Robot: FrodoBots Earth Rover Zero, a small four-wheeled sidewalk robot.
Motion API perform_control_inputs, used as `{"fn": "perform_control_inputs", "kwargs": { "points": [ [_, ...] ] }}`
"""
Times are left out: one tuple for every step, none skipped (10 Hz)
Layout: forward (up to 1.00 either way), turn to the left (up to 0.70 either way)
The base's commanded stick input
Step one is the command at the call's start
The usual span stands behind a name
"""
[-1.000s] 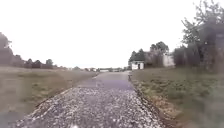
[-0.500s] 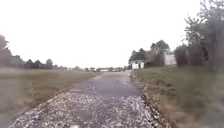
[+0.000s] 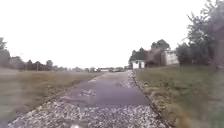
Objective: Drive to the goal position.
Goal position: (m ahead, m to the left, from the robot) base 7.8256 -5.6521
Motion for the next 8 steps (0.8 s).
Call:
{"fn": "perform_control_inputs", "kwargs": {
  "points": [
    [1.00,0.00],
    [1.00,0.00],
    [1.00,0.00],
    [1.00,0.00],
    [1.00,0.00],
    [1.00,0.00],
    [1.00,0.00],
    [1.00,0.00]
  ]
}}
